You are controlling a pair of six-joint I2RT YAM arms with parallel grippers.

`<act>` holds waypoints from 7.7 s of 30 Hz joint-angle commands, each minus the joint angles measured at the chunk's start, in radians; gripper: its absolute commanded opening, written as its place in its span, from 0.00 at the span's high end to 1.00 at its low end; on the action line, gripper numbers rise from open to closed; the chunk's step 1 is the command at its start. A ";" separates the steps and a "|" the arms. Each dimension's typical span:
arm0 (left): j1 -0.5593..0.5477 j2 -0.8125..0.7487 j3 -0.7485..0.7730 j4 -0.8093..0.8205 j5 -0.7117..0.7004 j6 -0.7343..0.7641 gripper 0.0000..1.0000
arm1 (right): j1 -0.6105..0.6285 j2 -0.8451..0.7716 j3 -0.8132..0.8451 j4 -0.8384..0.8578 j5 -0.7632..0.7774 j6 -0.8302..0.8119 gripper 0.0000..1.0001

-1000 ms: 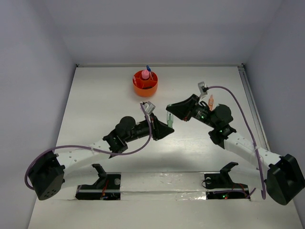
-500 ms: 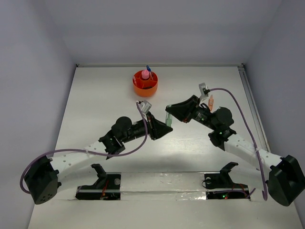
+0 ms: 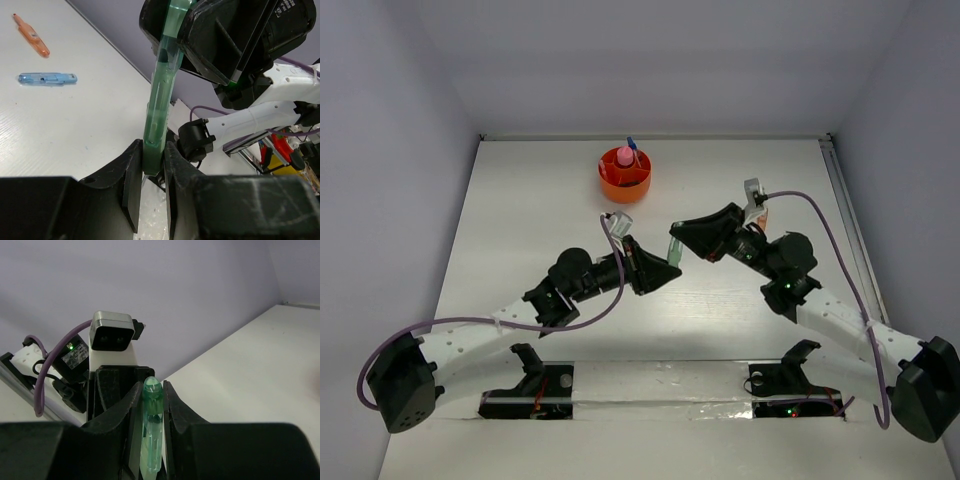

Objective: Sort the stationery into containers
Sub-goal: Close the pen cap on the pen.

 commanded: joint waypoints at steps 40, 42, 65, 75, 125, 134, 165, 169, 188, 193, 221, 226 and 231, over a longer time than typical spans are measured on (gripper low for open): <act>0.034 -0.161 0.184 0.280 -0.250 -0.021 0.93 | 0.095 -0.017 -0.139 -0.358 -0.203 -0.219 1.00; 0.034 -0.167 0.167 0.301 -0.256 -0.020 0.91 | 0.095 -0.017 -0.153 -0.299 -0.220 -0.181 1.00; 0.034 -0.141 0.084 0.267 -0.460 -0.123 0.91 | 0.114 0.170 -0.307 0.163 -0.070 0.471 1.00; 0.034 -0.098 0.083 0.318 -0.407 -0.146 1.00 | 0.114 0.468 -0.307 0.626 -0.168 0.668 1.00; 0.034 -0.191 -0.064 0.392 -0.339 -0.227 0.68 | 0.114 0.114 0.048 -0.002 0.380 0.310 1.00; 0.034 -0.194 -0.101 0.379 -0.324 -0.273 0.64 | 0.114 0.106 0.043 0.021 0.387 0.316 1.00; 0.052 -0.236 -0.224 0.273 -0.350 -0.274 0.43 | 0.074 0.003 0.060 -0.039 0.401 0.269 1.00; 0.052 -0.182 -0.235 0.366 -0.316 -0.299 0.48 | 0.074 0.026 0.063 -0.010 0.393 0.284 1.00; 0.052 -0.133 -0.252 0.462 -0.227 -0.331 0.59 | 0.065 0.078 0.057 0.048 0.392 0.315 1.00; 0.052 -0.132 -0.258 0.458 -0.236 -0.330 0.59 | 0.065 0.072 0.061 0.051 0.386 0.316 1.00; 0.052 -0.208 -0.224 0.415 -0.246 -0.212 1.00 | 0.065 0.161 0.029 0.080 0.232 0.404 1.00; 0.052 -0.254 -0.250 0.433 -0.245 -0.201 1.00 | 0.055 0.150 0.055 0.018 0.248 0.385 1.00; 0.052 -0.271 -0.258 0.471 -0.284 -0.163 1.00 | 0.055 0.189 0.029 0.065 0.200 0.424 1.00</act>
